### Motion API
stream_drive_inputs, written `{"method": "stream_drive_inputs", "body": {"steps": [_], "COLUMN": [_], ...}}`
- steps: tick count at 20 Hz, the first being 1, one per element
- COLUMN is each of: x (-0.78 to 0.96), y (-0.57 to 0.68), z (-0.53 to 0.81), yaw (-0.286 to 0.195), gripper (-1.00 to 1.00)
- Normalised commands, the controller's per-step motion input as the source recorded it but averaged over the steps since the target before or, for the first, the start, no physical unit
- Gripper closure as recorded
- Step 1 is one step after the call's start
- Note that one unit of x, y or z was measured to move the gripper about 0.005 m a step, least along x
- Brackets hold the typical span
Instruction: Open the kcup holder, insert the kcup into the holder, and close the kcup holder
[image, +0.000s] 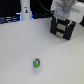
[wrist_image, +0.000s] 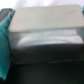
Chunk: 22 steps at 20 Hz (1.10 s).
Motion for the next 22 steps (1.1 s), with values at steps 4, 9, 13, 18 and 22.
{"method": "stream_drive_inputs", "body": {"steps": [4,9,13,18,22], "x": [0.95,0.95,0.94,0.94,0.93], "y": [-0.22,-0.25,-0.25,-0.27,-0.29], "z": [0.14,0.19,0.21,0.21,0.21], "yaw": [-0.09,-0.093,-0.096,-0.097,-0.102], "gripper": [1.0,1.0,1.0,1.0,1.0]}}
